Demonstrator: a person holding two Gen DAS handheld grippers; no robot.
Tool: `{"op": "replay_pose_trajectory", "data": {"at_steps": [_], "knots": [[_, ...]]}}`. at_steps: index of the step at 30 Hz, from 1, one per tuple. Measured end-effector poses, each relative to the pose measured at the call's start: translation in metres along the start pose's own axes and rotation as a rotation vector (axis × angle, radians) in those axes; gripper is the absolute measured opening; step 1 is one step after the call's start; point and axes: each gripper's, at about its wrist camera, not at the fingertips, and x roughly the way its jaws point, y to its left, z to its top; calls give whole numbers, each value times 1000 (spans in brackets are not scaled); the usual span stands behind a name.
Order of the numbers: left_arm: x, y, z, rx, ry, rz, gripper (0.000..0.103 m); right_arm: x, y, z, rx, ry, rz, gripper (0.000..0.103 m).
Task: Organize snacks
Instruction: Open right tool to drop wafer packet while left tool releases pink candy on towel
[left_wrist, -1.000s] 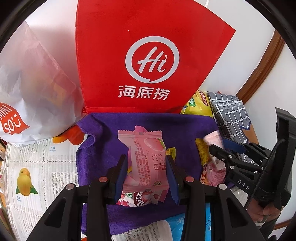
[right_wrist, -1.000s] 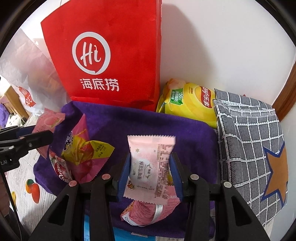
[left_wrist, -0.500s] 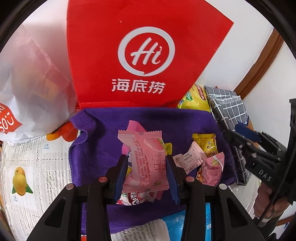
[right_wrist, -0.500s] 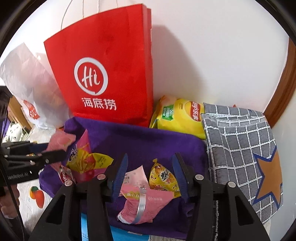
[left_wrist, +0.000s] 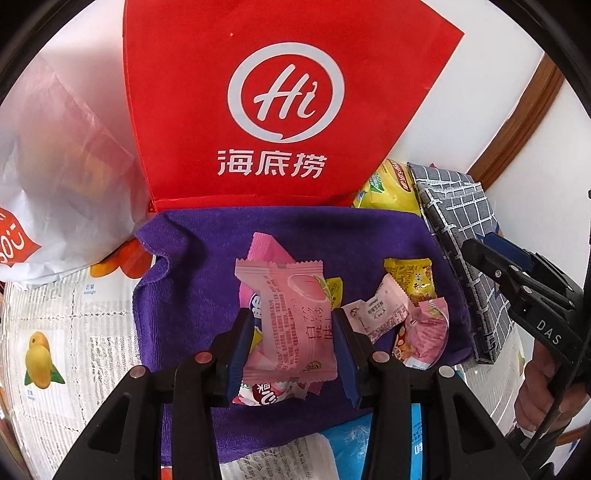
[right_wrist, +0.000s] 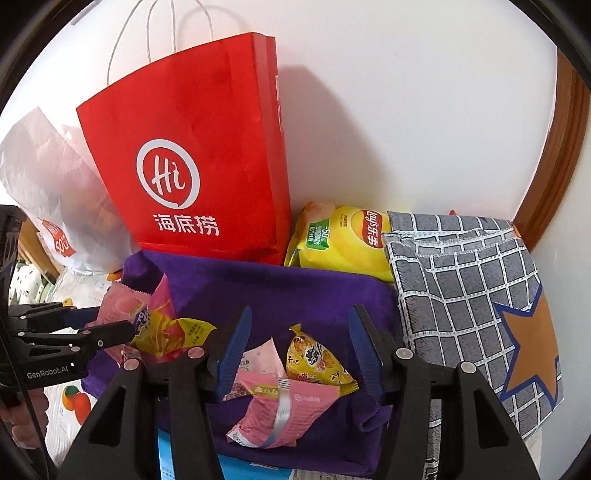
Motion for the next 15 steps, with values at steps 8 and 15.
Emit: {"op": "replay_pose_trajectory", "data": {"at_steps": [8,15], "knots": [[-18,-7,2,22,-37,19,60,-9,11,0,-15,-7,-15,56],[-39,-17,0,39,-77,18,60,-34,6,-12,31,-15,-51,68]]}}
